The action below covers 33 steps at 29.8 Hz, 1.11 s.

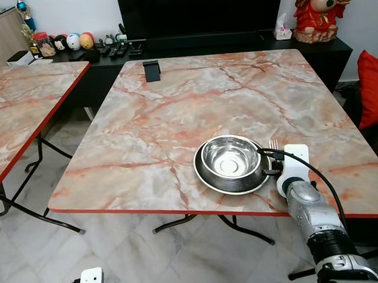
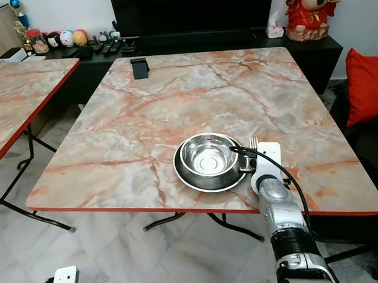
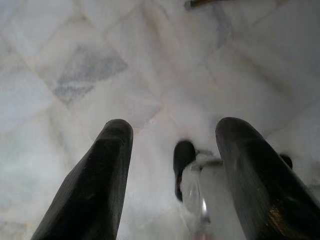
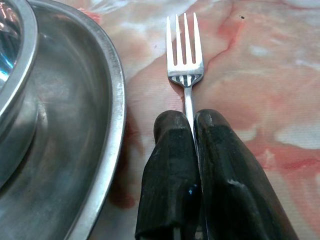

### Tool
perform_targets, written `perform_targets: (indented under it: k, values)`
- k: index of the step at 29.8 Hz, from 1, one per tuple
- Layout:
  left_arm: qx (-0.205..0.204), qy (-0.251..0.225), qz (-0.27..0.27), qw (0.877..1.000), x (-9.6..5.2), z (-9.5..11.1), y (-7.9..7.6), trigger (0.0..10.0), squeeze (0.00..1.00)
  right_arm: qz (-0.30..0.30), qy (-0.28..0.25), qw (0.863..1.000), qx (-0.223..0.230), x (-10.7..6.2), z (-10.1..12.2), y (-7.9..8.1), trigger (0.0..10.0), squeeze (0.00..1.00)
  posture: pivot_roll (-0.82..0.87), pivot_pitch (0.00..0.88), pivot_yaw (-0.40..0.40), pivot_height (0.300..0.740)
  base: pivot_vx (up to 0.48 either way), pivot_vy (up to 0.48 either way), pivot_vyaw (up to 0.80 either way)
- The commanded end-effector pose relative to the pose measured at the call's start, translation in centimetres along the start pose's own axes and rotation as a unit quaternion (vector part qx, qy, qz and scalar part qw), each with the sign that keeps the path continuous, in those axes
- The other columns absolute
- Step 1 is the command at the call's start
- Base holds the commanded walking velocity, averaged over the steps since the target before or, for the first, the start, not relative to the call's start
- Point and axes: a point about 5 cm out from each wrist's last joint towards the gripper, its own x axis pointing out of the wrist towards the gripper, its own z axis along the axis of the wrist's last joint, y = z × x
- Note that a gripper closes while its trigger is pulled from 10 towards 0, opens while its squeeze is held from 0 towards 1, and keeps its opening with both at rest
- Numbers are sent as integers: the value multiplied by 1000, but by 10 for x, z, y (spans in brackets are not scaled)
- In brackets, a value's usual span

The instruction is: Setting the table

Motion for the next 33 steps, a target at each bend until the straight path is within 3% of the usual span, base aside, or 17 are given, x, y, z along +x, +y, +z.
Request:
perform_targets:
  k: [1,9,10,13,14,18,19,20,30,33]
  values:
    - [-7,12,6,1000,-3,-10,4,10000,0,-3,2,1000,-4,1,0,1,10000,0,-79,0,79,740,0,0,0]
    - [-7,16,6,1000,-6,-17,5,10000,0,-2,1,1000,-3,2,1,2,10000,0,-78,0,81,740,0,0,0]
    - [-7,15,5,1000,-6,-18,5,10000,0,-2,1,1000,-3,2,0,2,10000,376,-79,0,81,740,0,0,0]
    - [-7,14,5,1000,-7,-18,7,10000,0,-2,0,1000,-2,2,1,2,10000,380,-80,0,83,740,0,0,0]
    - [-7,14,6,1000,-8,-19,9,10000,0,-3,0,1000,-1,3,1,2,10000,522,-81,0,82,740,0,0,0]
    - [-7,16,9,1000,-11,-23,16,10000,0,-5,-1,1000,-3,3,2,2,10000,478,-80,0,83,740,0,0,0]
    - [-7,18,11,1000,-12,-25,19,10000,0,-5,-1,1000,-4,3,2,2,10000,380,-78,0,82,740,0,0,0]
    - [-8,20,13,1000,-14,-27,21,10000,0,-5,-1,1000,-4,3,2,2,10000,157,-77,0,82,740,0,0,0]
    - [-9,30,16,999,-17,-32,27,10000,0,-5,0,1000,-6,3,1,3,10000,157,-78,0,83,740,0,0,0]
    - [-9,31,15,999,-17,-33,26,10000,0,-5,1,1000,-7,3,1,3,10000,0,-77,0,82,740,0,0,0]
